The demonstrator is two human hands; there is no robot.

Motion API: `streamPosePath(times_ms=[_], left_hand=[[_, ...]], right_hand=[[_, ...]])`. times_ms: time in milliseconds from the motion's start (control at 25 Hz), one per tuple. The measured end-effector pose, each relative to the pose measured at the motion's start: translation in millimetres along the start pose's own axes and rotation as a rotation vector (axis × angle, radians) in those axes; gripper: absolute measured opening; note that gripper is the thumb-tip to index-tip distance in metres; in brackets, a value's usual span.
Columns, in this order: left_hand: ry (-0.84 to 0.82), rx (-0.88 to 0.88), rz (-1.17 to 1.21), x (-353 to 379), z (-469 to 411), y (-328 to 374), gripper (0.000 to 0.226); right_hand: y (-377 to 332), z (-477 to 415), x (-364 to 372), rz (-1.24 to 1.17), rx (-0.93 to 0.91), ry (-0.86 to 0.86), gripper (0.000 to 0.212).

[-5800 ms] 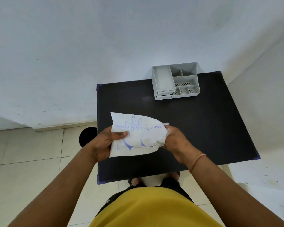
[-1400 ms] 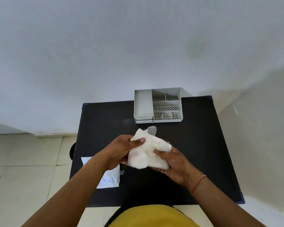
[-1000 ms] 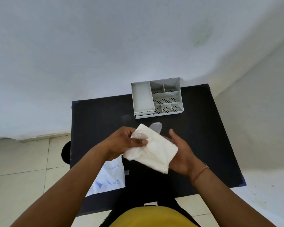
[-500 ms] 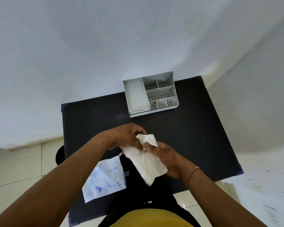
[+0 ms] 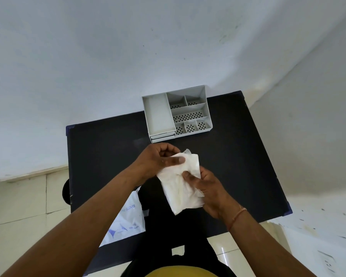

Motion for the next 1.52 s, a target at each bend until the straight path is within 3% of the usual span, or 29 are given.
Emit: streamPosePath(times_ms=[120, 280, 480, 840, 1040, 1280, 1520], left_hand=[[0.117, -0.196, 0.314, -8, -14, -18, 0.07], [0.321, -0.377, 0.671, -17, -53, -53, 0.019], [0.361, -0.307, 1.079, -13, -88, -41, 0.015], [0.499, -0.357, 0.993, -10, -113, -36, 0.011], [0.533, -0.394, 0.92, -5, -111, -53, 0.015], [0.555, -0.369, 0.934, 0, -105, -61, 0.007], [0.556, -0.418, 0.72, 7, -84, -69, 0.007]], right_hand=[[1, 5, -3, -0.077, 0.004, 0.013, 0.035], [3, 14, -16, -0.132, 0.005, 0.013, 0.039], [9, 23, -34, -0.168, -0.003, 0.05, 0.038], [9, 26, -44, -0.148, -0.02, 0.078, 0.04], [-10, 6, -42, -0.103, -0.037, 0.09, 0.028], [-30, -22, -35, -0.092, -0.051, 0.049, 0.035], [-31, -43, -31, -0.069, -0.054, 0.049, 0.033]])
Point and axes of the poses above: each hand's wrist, its own z-axis away from the middle knuckle, its own x-axis out of the palm, y = z × x, the point moved 3 cm from there along -z, towards the middle knuckle, and after that the axes turned 4 degrees about -x, right-handed, at the moved point
